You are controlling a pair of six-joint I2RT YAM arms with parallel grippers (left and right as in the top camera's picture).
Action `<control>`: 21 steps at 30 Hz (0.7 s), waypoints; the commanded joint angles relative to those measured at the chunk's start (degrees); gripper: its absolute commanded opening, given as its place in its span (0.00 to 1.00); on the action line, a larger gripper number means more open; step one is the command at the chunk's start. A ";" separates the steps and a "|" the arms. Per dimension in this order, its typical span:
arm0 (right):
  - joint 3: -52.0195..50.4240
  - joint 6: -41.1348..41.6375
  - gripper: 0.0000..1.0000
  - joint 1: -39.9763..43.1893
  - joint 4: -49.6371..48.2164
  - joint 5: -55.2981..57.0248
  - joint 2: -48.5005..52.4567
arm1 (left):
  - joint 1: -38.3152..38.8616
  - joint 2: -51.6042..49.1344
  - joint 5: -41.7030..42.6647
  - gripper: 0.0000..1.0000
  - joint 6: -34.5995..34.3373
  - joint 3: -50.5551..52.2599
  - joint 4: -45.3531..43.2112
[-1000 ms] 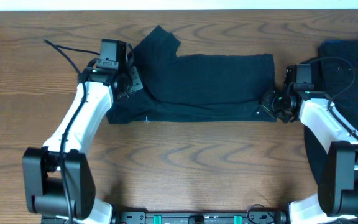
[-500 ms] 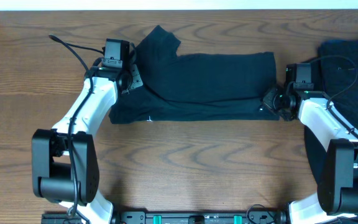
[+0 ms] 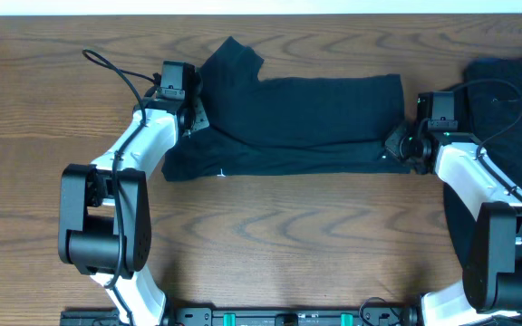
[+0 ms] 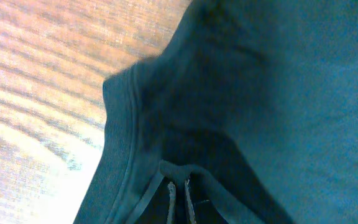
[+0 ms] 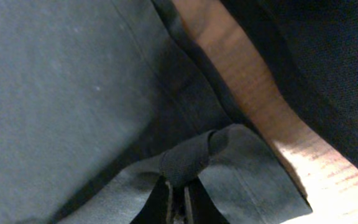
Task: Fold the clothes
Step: 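Release the right gripper and lift it off the folded shirt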
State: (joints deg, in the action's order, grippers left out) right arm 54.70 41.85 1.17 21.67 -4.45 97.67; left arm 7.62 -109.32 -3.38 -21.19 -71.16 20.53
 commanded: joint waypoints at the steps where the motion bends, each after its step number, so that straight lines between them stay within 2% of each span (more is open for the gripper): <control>1: 0.70 0.35 0.12 0.26 -1.25 1.44 0.50 | -0.09 -0.11 -1.18 0.06 -0.50 -1.22 -0.50; 2: 0.70 0.35 0.17 0.26 -1.75 1.44 0.50 | -0.09 -0.11 -1.18 0.06 -0.50 -1.22 -0.52; 6: 0.70 0.35 0.23 0.26 -4.31 0.96 0.50 | -0.09 -0.09 -1.16 0.08 -0.48 -1.22 -0.59; 7: 0.70 0.35 0.27 0.26 -4.83 0.98 0.50 | -0.09 -0.09 -1.16 0.13 -0.48 -1.22 -0.72; 10: 0.70 0.37 0.30 0.26 -6.16 0.98 0.50 | -0.09 -0.09 -1.16 0.23 -0.48 -1.22 -0.74; 17: 0.70 0.35 0.43 0.26 -8.70 1.01 0.50 | -0.09 -0.09 -1.16 0.27 -0.48 -1.22 -0.96; 21: 0.70 -2.62 0.45 0.26 -10.60 1.18 0.50 | -0.11 0.76 -1.14 0.29 -0.24 -1.53 -2.82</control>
State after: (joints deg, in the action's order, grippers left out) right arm 54.70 41.56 1.17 12.05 -4.08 97.67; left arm 7.62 -109.32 -3.46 -21.37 -71.18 18.52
